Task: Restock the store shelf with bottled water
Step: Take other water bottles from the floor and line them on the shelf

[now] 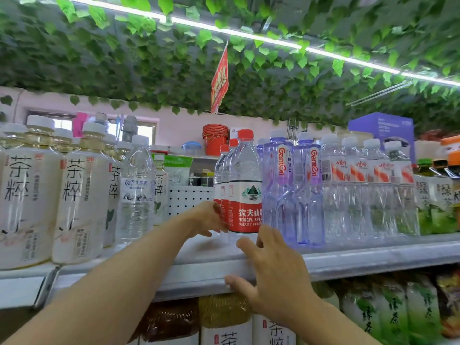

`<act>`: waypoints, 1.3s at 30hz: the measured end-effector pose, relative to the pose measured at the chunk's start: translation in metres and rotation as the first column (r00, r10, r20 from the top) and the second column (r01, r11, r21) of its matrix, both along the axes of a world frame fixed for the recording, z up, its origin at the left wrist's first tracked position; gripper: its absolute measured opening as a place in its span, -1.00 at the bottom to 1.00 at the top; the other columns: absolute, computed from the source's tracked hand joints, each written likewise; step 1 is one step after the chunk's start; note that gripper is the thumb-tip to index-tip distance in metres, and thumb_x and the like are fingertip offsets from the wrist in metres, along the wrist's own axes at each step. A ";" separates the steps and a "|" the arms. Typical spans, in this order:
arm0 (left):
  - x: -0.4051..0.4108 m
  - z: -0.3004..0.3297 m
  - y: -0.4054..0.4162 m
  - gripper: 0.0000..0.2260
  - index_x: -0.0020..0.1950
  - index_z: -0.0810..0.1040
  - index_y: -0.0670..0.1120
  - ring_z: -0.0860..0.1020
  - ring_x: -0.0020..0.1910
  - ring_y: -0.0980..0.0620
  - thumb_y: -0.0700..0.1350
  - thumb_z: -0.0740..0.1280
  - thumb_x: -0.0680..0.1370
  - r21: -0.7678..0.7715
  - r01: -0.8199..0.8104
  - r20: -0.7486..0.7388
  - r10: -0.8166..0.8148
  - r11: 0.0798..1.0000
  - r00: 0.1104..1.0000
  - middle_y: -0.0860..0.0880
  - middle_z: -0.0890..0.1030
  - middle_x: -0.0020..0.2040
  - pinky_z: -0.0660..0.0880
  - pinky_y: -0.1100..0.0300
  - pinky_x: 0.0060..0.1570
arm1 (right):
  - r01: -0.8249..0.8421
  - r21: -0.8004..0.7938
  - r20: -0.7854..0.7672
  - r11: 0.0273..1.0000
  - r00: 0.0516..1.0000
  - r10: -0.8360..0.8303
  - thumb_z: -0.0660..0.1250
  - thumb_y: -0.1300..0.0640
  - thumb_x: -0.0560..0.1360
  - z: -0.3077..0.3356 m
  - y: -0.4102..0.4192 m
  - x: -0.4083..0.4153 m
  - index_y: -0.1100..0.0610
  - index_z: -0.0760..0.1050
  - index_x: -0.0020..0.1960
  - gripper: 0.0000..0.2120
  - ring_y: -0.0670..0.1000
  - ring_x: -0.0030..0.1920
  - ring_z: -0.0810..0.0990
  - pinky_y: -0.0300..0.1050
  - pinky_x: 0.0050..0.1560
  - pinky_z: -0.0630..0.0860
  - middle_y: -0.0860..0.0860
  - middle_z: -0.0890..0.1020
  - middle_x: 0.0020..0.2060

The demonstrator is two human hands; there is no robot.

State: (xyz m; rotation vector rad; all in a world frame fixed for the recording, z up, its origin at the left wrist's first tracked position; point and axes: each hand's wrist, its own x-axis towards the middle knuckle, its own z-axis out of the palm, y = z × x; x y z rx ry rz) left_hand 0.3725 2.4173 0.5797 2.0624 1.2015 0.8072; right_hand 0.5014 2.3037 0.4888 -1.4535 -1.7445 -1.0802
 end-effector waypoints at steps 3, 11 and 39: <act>0.001 -0.001 0.000 -0.80 -0.15 0.45 -0.02 0.55 0.06 -0.01 -0.28 0.40 0.46 0.015 -0.004 0.010 0.004 1.000 1.000 0.01 0.56 -0.13 0.48 0.04 0.19 | 0.009 0.009 0.011 1.000 1.000 -0.009 0.16 -0.42 0.26 0.001 0.000 0.000 -0.13 0.34 -0.05 -0.55 -0.14 -0.28 0.37 -0.27 -0.51 0.39 -0.09 0.39 -0.20; 0.000 0.001 0.000 -0.84 -0.14 0.50 -0.04 0.54 0.06 0.00 -0.28 0.39 0.47 0.054 0.020 -0.071 -0.016 0.998 0.997 -0.01 0.58 -0.06 0.44 0.12 0.12 | 0.008 0.000 -0.002 1.000 1.000 -0.008 0.14 -0.41 0.26 0.001 0.000 0.001 -0.12 0.35 -0.04 -0.55 -0.12 -0.26 0.36 -0.31 -0.47 0.28 -0.08 0.38 -0.19; -0.010 0.011 0.025 -0.47 0.44 0.23 -0.20 0.55 0.07 -0.11 -0.28 0.35 0.52 -0.055 -0.179 0.022 0.181 0.982 0.983 -0.20 0.51 0.24 0.51 0.06 0.04 | -0.038 -0.105 -0.031 0.994 0.999 0.035 0.22 -0.37 0.31 0.003 -0.004 0.001 -0.09 0.30 0.03 -0.54 -0.06 -0.18 0.39 -0.21 -0.38 0.41 -0.05 0.38 -0.12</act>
